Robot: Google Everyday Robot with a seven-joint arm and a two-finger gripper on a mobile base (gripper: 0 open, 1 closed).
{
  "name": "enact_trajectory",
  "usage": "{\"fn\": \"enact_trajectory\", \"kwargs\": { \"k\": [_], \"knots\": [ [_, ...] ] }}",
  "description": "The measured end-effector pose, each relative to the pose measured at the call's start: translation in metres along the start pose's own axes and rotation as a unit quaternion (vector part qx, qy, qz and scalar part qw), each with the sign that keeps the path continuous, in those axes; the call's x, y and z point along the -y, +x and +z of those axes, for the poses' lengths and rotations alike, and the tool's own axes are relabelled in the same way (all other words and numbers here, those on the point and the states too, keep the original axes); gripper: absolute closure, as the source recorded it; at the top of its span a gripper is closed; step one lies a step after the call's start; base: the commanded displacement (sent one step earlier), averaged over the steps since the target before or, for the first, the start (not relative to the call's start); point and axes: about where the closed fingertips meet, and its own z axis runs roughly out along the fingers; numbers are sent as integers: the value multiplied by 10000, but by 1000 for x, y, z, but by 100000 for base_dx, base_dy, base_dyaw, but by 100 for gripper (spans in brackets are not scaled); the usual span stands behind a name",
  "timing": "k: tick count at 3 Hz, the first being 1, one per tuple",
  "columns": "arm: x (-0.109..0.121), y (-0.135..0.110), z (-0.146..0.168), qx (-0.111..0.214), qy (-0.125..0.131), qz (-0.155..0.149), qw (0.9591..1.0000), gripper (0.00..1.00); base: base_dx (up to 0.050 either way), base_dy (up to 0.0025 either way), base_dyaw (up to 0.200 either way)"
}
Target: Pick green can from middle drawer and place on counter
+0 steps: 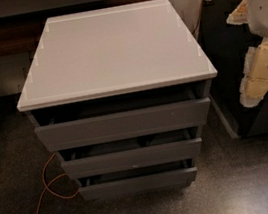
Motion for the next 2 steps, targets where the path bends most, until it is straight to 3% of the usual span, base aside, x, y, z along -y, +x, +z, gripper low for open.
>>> {"fn": "enact_trajectory", "kwargs": {
  "k": [2],
  "knots": [
    [5, 4, -1, -42, -21, 59, 10000, 0, 0, 0, 0]
  ]
}}
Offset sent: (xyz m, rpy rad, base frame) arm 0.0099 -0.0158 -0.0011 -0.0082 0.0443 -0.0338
